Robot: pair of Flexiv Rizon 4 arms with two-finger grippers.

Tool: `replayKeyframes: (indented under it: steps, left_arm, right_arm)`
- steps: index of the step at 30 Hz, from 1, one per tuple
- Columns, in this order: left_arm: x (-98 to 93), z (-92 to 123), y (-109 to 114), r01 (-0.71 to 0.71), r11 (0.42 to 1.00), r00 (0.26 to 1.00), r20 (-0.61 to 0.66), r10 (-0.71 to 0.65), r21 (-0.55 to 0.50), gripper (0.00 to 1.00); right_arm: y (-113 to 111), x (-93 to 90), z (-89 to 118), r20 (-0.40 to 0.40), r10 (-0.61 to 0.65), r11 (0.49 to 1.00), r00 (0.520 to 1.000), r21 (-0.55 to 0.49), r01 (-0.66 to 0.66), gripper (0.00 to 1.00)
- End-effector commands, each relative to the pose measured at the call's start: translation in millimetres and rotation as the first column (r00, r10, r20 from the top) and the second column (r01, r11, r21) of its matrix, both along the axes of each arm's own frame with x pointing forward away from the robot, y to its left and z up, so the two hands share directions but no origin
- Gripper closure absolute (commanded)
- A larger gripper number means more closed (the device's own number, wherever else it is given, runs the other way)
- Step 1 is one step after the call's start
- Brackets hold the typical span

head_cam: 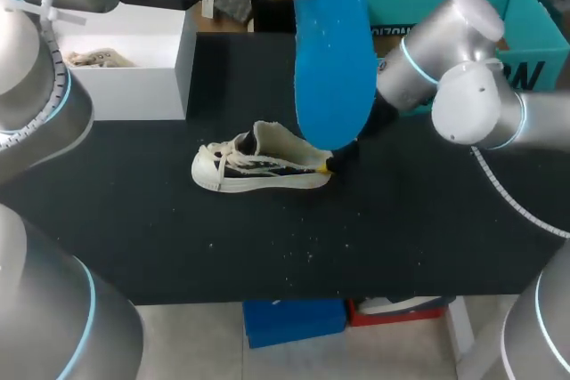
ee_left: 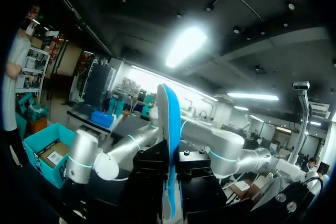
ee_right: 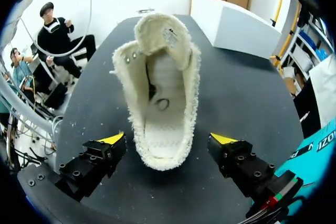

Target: Take the shoe out of the shoebox, open the shoe tongue, remove and reinsert the insole, then place the shoe into the shoebox

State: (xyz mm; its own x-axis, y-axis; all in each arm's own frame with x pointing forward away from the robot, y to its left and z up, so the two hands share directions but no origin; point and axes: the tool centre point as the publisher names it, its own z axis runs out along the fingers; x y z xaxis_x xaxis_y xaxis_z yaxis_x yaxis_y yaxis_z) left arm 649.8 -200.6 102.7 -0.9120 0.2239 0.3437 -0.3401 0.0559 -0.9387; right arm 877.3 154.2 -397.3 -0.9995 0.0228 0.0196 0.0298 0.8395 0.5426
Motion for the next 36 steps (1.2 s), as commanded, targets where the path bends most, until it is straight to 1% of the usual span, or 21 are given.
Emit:
replayKeyframes:
  steps: [1,6,9,17,24,28,32,36]
  left_arm:
    - [-0.1,-0.6,-0.9,-0.001,1.000,1.000,0.001,0.001,-0.001,1.00]
    - [-0.1,-0.6,-0.9,-0.001,1.000,1.000,0.001,0.001,-0.001,1.00]
    - [-0.1,-0.6,-0.9,-0.001,1.000,1.000,0.001,0.001,-0.001,1.00]
    - [-0.1,-0.6,-0.9,-0.001,1.000,1.000,0.001,0.001,-0.001,1.00]
    - [-0.1,-0.6,-0.9,-0.001,1.000,1.000,0.001,0.001,-0.001,1.00]
    - [-0.1,-0.6,-0.9,-0.001,1.000,1.000,0.001,0.001,-0.001,1.00]
    - [-0.1,-0.6,-0.9,-0.001,1.000,1.000,0.001,0.001,-0.001,1.00]
    - [-0.1,-0.6,-0.9,-0.001,1.000,1.000,0.001,0.001,-0.001,1.00]
  right_arm:
    - [3.8,1.8,5.0,-0.005,0.003,0.962,1.000,-0.273,-0.005,0.00]
    - [6.4,0.6,3.8,0.013,0.016,0.932,1.000,-0.362,-0.010,0.00]
    - [7.4,-0.4,1.2,0.014,0.016,0.933,1.000,-0.361,-0.010,0.00]
    - [9.4,-0.5,-2.7,0.001,0.032,0.908,0.999,-0.417,-0.028,0.00]
    - [12.3,0.2,-7.3,-0.012,0.048,0.894,0.999,-0.446,-0.049,0.00]
    - [12.9,0.3,-9.3,-0.027,0.044,0.887,0.999,-0.459,-0.052,0.00]
    - [12.2,0.4,-10.1,-0.025,0.029,0.878,0.999,-0.477,-0.037,0.00]
    - [14.5,0.0,-10.3,-0.037,0.035,0.858,0.999,-0.511,-0.049,0.00]
